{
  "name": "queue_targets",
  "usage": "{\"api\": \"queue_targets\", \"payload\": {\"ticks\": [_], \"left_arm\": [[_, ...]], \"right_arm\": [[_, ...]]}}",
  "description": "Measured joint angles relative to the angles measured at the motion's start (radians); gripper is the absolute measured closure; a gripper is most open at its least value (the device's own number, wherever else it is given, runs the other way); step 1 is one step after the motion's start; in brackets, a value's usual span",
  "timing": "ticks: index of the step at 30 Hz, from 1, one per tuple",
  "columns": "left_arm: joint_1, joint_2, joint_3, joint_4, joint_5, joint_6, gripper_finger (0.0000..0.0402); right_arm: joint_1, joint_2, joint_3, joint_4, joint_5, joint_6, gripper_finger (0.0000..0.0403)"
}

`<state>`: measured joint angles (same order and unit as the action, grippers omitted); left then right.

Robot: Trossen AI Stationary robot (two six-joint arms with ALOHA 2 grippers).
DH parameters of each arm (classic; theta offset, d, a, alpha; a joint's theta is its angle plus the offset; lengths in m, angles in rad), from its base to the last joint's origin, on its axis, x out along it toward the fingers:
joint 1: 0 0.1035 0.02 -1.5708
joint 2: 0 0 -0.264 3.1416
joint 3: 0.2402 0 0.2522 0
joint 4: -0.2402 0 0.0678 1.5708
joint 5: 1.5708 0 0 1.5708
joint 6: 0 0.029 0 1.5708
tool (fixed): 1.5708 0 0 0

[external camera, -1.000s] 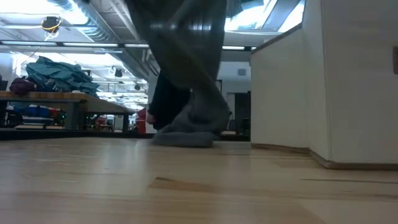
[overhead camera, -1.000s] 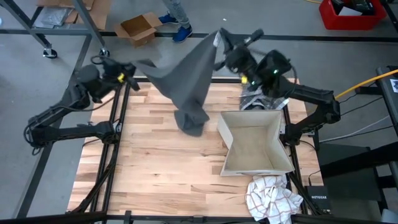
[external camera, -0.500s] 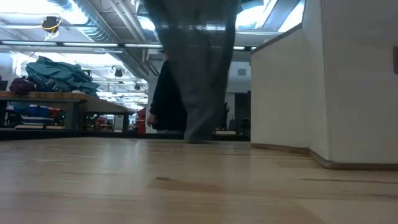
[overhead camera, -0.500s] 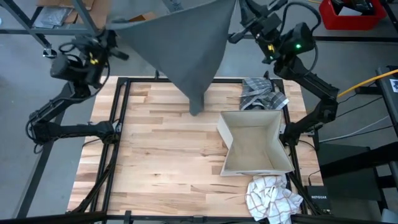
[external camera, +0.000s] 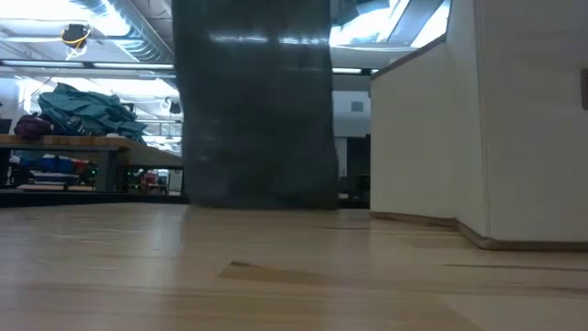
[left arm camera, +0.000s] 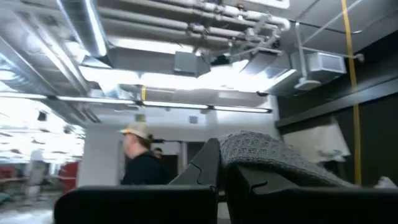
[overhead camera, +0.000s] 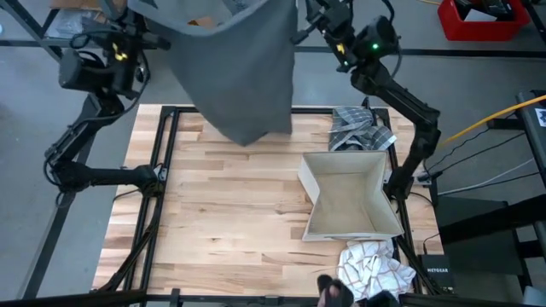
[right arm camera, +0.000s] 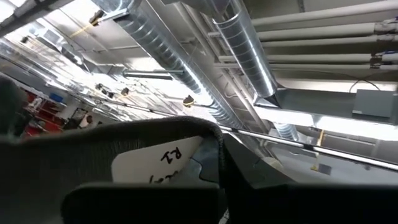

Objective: Fold towel
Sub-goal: Fold the gray towel

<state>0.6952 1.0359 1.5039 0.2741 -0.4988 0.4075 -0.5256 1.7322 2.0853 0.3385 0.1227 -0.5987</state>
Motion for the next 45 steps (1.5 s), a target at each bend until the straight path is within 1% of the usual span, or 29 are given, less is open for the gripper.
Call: {"api": "queue_targets", "payload": {"ticks": [4, 9, 12, 16, 18, 20, 23, 28, 31, 39, 43, 45], "left_arm": [[0.034, 0.007, 0.039, -0.002, 0.000, 0.016, 0.0401], [0.077, 0.008, 0.063, -0.002, 0.039, 0.014, 0.0401], [0.095, 0.014, 0.068, -0.003, 0.044, 0.012, 0.0401], [0.106, 0.018, 0.068, -0.011, 0.047, 0.001, 0.0401], [0.106, 0.018, 0.068, -0.031, 0.072, -0.012, 0.0401], [0.105, 0.012, 0.068, -0.069, 0.097, -0.018, 0.0401], [0.103, -0.013, 0.068, -0.167, 0.104, -0.034, 0.0401], [0.088, -0.084, 0.068, -0.370, 0.140, -0.146, 0.0401], [0.061, -0.133, 0.068, -0.462, 0.149, -0.171, 0.0401], [-0.011, -0.233, 0.069, -0.589, 0.151, -0.280, 0.0401], [-0.032, -0.259, 0.069, -0.660, 0.198, -0.361, 0.0401], [-0.043, -0.265, 0.069, -0.668, 0.226, -0.402, 0.0401]], "right_arm": [[-0.037, 0.008, 0.042, -0.036, -0.003, 0.000, 0.0398], [-0.072, 0.008, 0.075, -0.051, -0.012, 0.027, 0.0398], [-0.086, 0.007, 0.081, -0.043, -0.038, 0.050, 0.0398], [-0.087, 0.007, 0.081, -0.056, -0.034, 0.047, 0.0398], [-0.084, 0.007, 0.081, -0.081, -0.033, 0.046, 0.0398], [-0.083, 0.006, 0.081, -0.123, -0.033, 0.045, 0.0398], [-0.083, 0.001, 0.080, -0.225, -0.029, 0.045, 0.0398], [-0.080, -0.032, 0.080, -0.418, -0.031, 0.063, 0.0398], [-0.061, -0.049, 0.080, -0.502, -0.036, 0.076, 0.0398], [0.037, -0.091, 0.080, -0.531, -0.040, 0.075, 0.0398], [0.092, -0.107, 0.080, -0.553, -0.030, 0.047, 0.0398], [0.116, -0.118, 0.080, -0.552, 0.004, 0.021, 0.0398]]}}
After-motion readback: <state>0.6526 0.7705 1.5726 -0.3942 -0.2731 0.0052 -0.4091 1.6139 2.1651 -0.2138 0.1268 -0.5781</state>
